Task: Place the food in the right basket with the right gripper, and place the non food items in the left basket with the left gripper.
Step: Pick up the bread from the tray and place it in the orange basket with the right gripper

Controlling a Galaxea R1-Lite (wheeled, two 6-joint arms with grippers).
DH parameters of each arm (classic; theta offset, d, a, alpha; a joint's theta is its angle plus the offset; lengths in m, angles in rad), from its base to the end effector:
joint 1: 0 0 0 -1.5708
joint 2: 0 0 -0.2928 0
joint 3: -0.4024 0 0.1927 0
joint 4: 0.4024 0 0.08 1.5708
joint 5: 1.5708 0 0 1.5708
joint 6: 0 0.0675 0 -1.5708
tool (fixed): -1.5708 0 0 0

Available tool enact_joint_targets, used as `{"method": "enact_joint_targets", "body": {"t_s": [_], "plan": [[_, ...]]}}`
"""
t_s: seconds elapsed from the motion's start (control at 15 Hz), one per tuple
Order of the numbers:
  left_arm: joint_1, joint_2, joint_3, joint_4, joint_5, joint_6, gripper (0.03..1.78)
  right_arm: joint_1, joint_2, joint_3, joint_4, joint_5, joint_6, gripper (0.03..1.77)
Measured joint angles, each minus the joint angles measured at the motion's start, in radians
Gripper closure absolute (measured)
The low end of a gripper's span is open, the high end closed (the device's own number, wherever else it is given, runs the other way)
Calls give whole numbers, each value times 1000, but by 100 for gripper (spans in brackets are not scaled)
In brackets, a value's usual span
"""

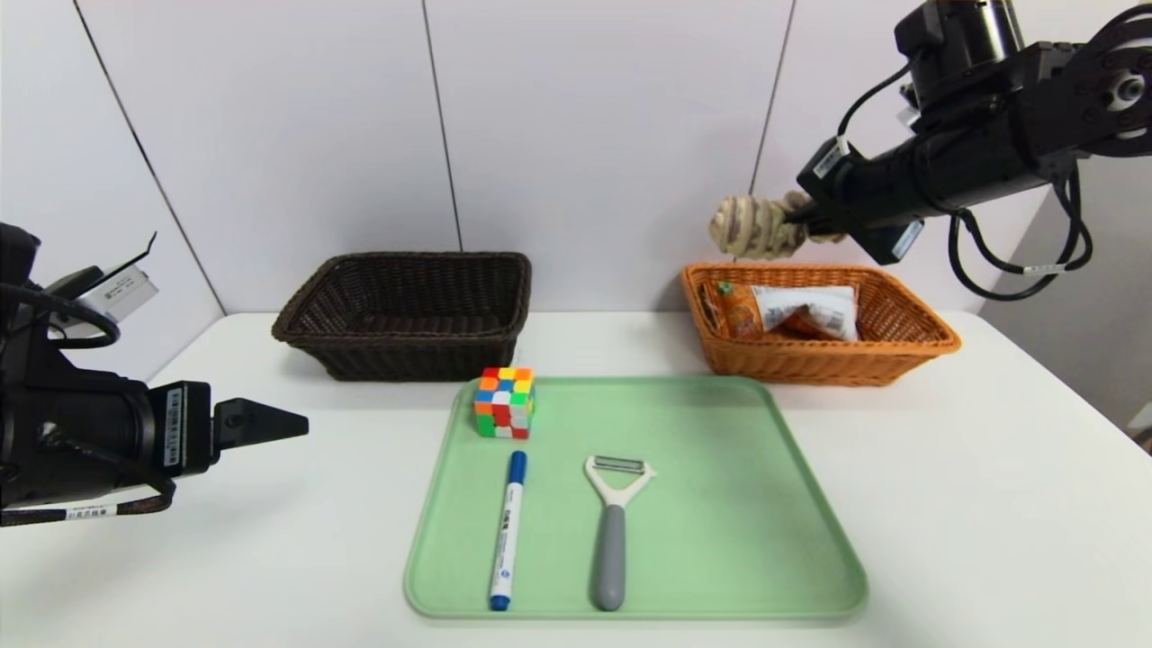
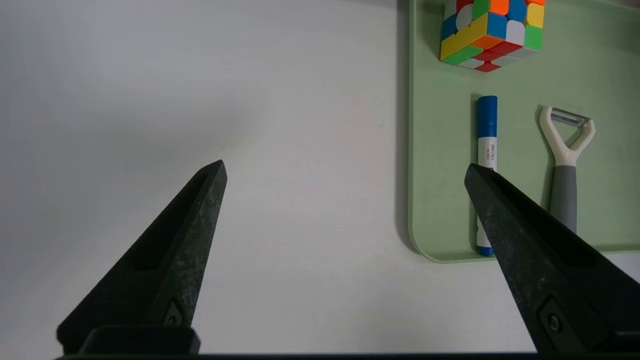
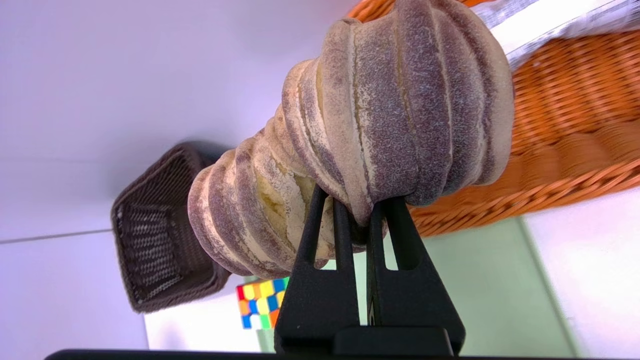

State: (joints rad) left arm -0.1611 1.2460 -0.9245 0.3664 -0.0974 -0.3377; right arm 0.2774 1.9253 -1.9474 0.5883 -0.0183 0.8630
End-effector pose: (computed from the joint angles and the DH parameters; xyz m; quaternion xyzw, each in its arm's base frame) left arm 0.2085 -0.0405 0.1996 -0.1463 0.3526 -0.0630 0.9221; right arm 0.3867 0.1088 0.2748 0.3608 0.3028 -0.0029 0.8821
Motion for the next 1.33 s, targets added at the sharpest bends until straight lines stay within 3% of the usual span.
{"method": "enact_joint_targets", "body": {"t_s": [0.33,0.73,1.0,1.33], "plan": [[1,-6,0,1,0,0,12,-83,93,1,-2,9,0,168],[1,-19,0,1,0,-9,12,-113,166,1,0,9,-2,167],[1,-26,0,3,-1,-10,12,-112,170,3,0,9,-3,103],[1,-38,0,3,0,-10,12,-113,152,3,10,8,-3,59]]}}
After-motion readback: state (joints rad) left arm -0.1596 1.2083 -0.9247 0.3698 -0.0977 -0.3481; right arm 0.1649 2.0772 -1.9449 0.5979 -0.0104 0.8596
